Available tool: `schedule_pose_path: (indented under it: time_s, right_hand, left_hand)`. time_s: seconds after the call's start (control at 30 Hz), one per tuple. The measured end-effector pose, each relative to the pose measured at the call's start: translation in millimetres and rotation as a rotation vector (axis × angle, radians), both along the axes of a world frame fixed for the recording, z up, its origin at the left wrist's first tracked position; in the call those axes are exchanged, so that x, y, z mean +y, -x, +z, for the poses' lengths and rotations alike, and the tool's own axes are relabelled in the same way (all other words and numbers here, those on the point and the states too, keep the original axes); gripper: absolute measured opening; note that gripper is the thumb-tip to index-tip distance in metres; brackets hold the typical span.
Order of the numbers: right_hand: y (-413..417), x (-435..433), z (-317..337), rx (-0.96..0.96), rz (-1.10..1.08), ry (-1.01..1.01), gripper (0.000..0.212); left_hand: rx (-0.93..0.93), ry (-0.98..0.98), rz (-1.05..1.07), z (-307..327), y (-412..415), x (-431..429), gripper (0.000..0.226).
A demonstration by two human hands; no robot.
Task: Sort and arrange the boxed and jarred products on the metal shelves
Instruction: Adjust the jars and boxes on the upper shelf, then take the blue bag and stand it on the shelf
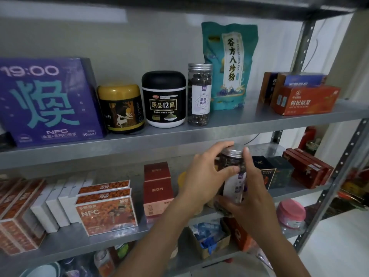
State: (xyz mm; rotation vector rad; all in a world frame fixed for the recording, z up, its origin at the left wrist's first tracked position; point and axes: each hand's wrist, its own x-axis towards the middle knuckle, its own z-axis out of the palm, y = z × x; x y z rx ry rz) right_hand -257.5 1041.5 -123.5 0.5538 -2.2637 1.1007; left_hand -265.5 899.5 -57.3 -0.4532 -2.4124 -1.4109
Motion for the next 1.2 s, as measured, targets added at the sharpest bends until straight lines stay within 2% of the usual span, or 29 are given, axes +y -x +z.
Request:
schedule_pose_path:
  time_s: [0.13,0.23,0.3,0.37,0.47,0.53,0.63,0.77,0.97,1.03,1.1,1.2]
  right_hand:
    - [18,6,24,0.036,0.067,0.105,0.129]
    - [37,8,55,0.116,0.070,0.195,0.124]
    - [54,8,80,0.214,0.069,0.259,0.120]
    - [71,7,105,0.295,0.061,0.289,0.117]
    - [101,5,137,0.400,0.043,0.274,0.114]
    - [119,2,150,0.403,0.025,0.249,0.113]
    - [141,-5,150,0.312,0.036,0.151,0.119]
    - [163,-11,140,0.161,0.155,0.077,0.123]
    - [178,-11,141,0.143,0.172,0.048,0.127]
    - [178,-10,140,0.138,0.179,0.037,0.126]
    - [178,-8,140,0.104,0.186,0.025,0.124]
    - [174,1,139,0.043,0.292,0.031,0.101]
  left_hand:
    - [0.031,0.080,-0.037,28,9,-6,0.056]
    - [0.349,0.148,0.140,60,21,-17,0.050]
    - [0.595,0.299,0.350,87,38,-28,0.046]
    - [0.670,0.467,0.482,111,57,-39,0.049]
    - [0.584,0.682,0.468,129,83,-53,0.053]
    - [0.544,0.735,0.432,128,93,-57,0.054]
    - [0.572,0.708,0.429,130,96,-55,0.048]
    - [0.601,0.741,0.396,140,100,-60,0.040]
    - [0.609,0.724,0.319,153,110,-69,0.030]
    - [0.566,0.770,0.296,167,116,-68,0.036]
    - [0.488,0.873,0.272,181,123,-62,0.052]
    - [0.428,1.005,0.297,191,133,-49,0.061]
